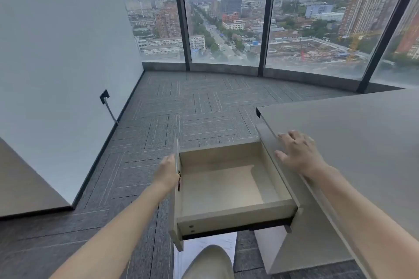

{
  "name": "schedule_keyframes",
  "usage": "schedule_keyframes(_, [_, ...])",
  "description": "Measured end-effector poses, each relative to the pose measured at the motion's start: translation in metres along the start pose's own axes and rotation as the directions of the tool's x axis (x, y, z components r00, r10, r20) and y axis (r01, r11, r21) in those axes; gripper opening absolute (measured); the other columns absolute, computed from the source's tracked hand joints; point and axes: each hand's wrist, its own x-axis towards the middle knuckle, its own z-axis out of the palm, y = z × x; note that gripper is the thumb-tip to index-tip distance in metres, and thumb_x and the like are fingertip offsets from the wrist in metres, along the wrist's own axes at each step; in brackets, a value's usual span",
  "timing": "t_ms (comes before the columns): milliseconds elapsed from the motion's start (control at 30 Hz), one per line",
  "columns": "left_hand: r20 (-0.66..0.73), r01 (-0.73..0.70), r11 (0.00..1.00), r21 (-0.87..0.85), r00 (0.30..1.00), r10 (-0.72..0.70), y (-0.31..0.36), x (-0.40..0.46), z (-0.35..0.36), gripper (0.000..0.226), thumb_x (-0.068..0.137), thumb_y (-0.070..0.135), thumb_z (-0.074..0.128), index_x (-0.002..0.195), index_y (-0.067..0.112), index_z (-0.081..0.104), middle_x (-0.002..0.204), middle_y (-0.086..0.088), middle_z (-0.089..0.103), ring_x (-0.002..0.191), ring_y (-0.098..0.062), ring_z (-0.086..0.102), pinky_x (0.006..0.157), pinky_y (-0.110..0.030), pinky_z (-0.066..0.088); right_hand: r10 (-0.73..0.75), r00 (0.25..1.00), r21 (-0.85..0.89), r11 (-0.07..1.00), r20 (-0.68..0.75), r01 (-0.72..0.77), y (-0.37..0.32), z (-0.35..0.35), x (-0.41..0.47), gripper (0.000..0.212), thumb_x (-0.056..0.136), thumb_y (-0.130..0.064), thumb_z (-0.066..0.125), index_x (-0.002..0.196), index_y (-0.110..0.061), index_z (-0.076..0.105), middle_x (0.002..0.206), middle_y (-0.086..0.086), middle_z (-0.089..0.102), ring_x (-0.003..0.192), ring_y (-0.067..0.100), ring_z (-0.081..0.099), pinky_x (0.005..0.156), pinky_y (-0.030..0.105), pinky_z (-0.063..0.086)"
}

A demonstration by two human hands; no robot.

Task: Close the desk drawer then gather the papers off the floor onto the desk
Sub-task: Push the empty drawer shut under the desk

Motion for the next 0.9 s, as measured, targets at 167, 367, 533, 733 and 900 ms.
schedule_keyframes(167, [0.167, 0.257, 0.928, -0.270, 0.962, -0.218, -0.024, 0.019, 0.003, 0.031, 0.080, -0.002, 0.057, 0.110, -0.002, 0.067, 0.116, -0.021, 0.069, 0.101, -0.037, 0.068, 0.087, -0.042, 0.057, -0.012, 0.999, -0.003, 1.000, -0.049, 0.012, 0.002, 0.010, 0.016, 0.052, 0.090, -0.033, 0.059, 0.139, -0.020, 0.048, 0.141, 0.015, 0.045, 0.139, 0.034, 0.036, 0.120, 0.054, 0.015])
schedule_keyframes(367, [0.152, 0.302, 0.824, -0.479, 0.953, -0.261, -0.029, 0.022, 0.017, 0.023, 0.082, -0.013, 0.057, 0.101, -0.010, 0.070, 0.097, -0.031, 0.072, 0.077, -0.029, 0.066, 0.067, -0.033, 0.054, 0.046, 0.998, 0.007, 0.999, -0.049, -0.046, 0.003, 0.014, 0.022, 0.053, 0.089, -0.031, 0.053, 0.141, -0.028, 0.047, 0.154, 0.019, 0.037, 0.148, 0.036, 0.025, 0.119, 0.062, 0.007])
schedule_keyframes(533, [0.150, 0.303, 0.838, -0.453, 0.953, -0.264, -0.031, 0.032, 0.026, 0.028, 0.076, -0.008, 0.057, 0.095, 0.003, 0.075, 0.090, -0.025, 0.075, 0.080, -0.036, 0.072, 0.071, -0.047, 0.060, 0.047, 0.998, -0.012, 0.999, -0.047, -0.047, 0.004, 0.014, 0.023, 0.055, 0.089, -0.034, 0.051, 0.144, -0.029, 0.043, 0.157, 0.019, 0.033, 0.149, 0.036, 0.023, 0.119, 0.064, 0.008])
schedule_keyframes(733, [0.155, 0.296, 0.837, -0.460, 0.955, -0.252, -0.001, 0.021, 0.029, 0.024, 0.082, -0.010, 0.051, 0.087, 0.004, 0.069, 0.068, -0.013, 0.068, 0.057, -0.023, 0.063, 0.046, -0.021, 0.051, 0.052, 0.998, 0.014, 0.999, -0.038, -0.051, 0.003, 0.011, 0.020, 0.058, 0.091, -0.036, 0.051, 0.147, -0.030, 0.040, 0.159, 0.017, 0.031, 0.151, 0.034, 0.020, 0.121, 0.061, 0.006])
schedule_keyframes(900, [0.214, 0.303, 0.790, -0.534, 0.952, -0.220, 0.029, 0.021, 0.042, 0.020, 0.083, -0.013, 0.052, 0.083, 0.004, 0.062, 0.065, -0.016, 0.068, 0.052, -0.023, 0.067, 0.041, -0.022, 0.052, 0.056, 0.998, 0.023, 0.998, -0.029, -0.055, 0.001, 0.009, 0.019, 0.058, 0.092, -0.036, 0.051, 0.148, -0.030, 0.039, 0.159, 0.016, 0.030, 0.151, 0.033, 0.020, 0.122, 0.060, 0.004])
